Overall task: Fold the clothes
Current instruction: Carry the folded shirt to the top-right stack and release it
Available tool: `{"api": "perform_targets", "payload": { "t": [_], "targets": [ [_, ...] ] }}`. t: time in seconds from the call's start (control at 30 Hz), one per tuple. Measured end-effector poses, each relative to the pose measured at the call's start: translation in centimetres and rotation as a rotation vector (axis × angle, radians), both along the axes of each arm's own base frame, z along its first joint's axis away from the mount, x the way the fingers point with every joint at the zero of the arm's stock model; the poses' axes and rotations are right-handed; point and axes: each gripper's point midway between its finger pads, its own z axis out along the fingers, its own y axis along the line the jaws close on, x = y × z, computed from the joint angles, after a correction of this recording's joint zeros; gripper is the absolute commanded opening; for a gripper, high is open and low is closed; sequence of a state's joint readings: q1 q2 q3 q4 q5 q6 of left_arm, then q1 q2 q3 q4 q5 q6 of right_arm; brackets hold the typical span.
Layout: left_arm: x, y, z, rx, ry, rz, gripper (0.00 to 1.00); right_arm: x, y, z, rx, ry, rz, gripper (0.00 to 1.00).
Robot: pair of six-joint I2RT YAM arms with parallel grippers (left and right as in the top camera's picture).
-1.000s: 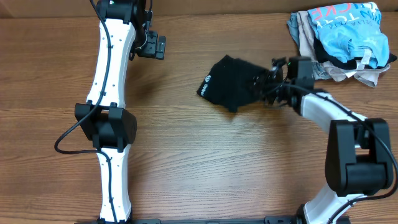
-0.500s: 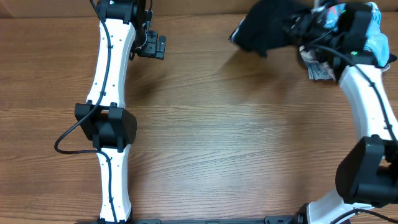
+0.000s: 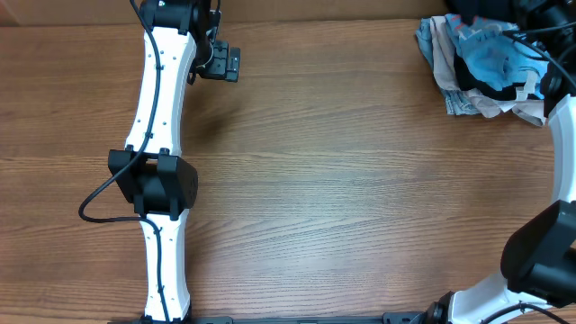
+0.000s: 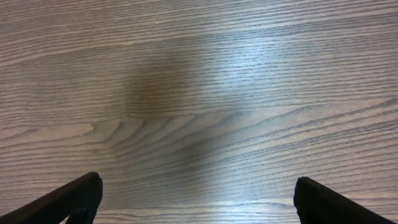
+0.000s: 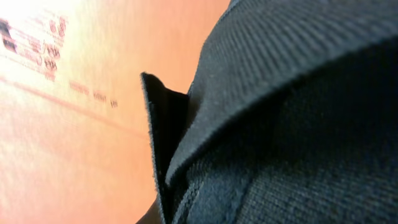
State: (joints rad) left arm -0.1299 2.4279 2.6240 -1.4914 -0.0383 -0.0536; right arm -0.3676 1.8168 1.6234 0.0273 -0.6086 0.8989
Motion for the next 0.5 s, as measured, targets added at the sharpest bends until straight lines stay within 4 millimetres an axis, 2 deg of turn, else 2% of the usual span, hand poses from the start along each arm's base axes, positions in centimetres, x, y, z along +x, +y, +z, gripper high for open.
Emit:
{"api": "perform_targets", "payload": {
  "t": [0.07,0.17,0.23,0.43,0.47,0.5],
  "targets": [
    [0.0,0.0,0.0,0.000,-0.001,0.000,1.00,0.6,-1.3,0.0,0.023,-0.024,-0.035,0.04],
    [0.0,0.0,0.0,0.000,-0.001,0.000,1.00,1.7,-3.2,-1.2,0.052,-0.034,-0.076,0.04],
    [0.0,0.0,0.0,0.000,-0.002,0.000,1.00,2.3,-4.5,-2.8,0.076,-0.019,-0.104,0.04],
    [0.5,-0.1,0.1,-0.003,-0.020,0.000,1.00,3.2,-8.2,-9.8,0.156,0.125,-0.179,0.04],
    [0.5,-0.1,0.2,-0.003,-0.022,0.000,1.00,3.1,-8.6,-11.0,0.165,0.160,-0.187,0.06],
    [0.5,-0.1,0.2,-0.003,-0.023,0.000,1.00,2.9,-8.7,-12.3,0.171,0.203,-0.193,0.23]
  ]
}}
